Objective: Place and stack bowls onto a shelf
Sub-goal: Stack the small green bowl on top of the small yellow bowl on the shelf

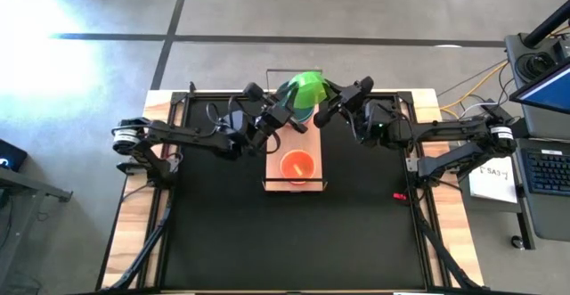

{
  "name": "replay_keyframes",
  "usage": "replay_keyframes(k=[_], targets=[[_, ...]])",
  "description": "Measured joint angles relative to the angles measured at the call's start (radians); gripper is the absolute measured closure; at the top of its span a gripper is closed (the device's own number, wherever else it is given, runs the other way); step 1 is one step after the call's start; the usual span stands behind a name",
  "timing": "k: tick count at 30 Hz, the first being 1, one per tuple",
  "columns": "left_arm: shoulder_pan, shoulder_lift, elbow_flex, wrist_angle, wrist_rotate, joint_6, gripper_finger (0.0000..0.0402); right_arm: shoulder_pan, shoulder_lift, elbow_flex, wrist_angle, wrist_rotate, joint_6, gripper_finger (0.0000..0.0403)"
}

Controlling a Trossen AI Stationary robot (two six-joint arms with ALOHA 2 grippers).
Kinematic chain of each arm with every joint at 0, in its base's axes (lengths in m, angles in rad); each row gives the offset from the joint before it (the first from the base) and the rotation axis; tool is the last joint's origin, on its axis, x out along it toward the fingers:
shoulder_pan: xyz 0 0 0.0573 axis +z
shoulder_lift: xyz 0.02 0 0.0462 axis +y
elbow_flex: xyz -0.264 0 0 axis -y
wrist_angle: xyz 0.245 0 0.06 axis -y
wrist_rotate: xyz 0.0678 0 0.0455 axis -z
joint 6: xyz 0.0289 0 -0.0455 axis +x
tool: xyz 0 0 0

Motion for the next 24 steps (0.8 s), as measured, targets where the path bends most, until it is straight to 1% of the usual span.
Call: replay_keyframes(k=[1, 4, 6, 10, 13, 18, 22, 24], targets=[[0.002, -0.001, 0.000, -0.006, -0.002, -0.003, 0.0390, 0.000, 0.000, 0.000, -0.001, -0.006, 0.009, 0.0394], [0.003, -0.001, 0.000, -0.014, -0.017, -0.005, 0.0387, -0.002, 0.000, 0.000, -0.008, -0.019, 0.021, 0.0394], [0.003, -0.001, 0.000, -0.016, -0.025, -0.005, 0.0393, -0.001, 0.000, 0.000, -0.018, -0.024, 0.020, 0.0392], [0.003, -0.001, 0.000, -0.032, -0.037, -0.004, 0.0397, -0.001, -0.004, 0.000, -0.076, -0.045, 0.021, 0.0375], [0.002, -0.001, 0.000, -0.061, -0.074, -0.017, 0.0400, 0.000, -0.006, 0.000, -0.122, -0.067, 0.048, 0.0348], [0.002, -0.001, 0.000, -0.131, -0.120, -0.079, 0.0401, 0.000, -0.022, 0.000, -0.208, -0.134, 0.117, 0.0290], [-0.008, 0.001, 0.000, -0.234, -0.142, -0.221, 0.0401, 0.001, -0.037, 0.000, -0.299, -0.166, 0.161, 0.0245], [-0.019, 0.002, -0.001, -0.304, -0.146, -0.299, 0.0401, 0.002, -0.050, 0.000, -0.382, -0.207, 0.196, 0.0225]])
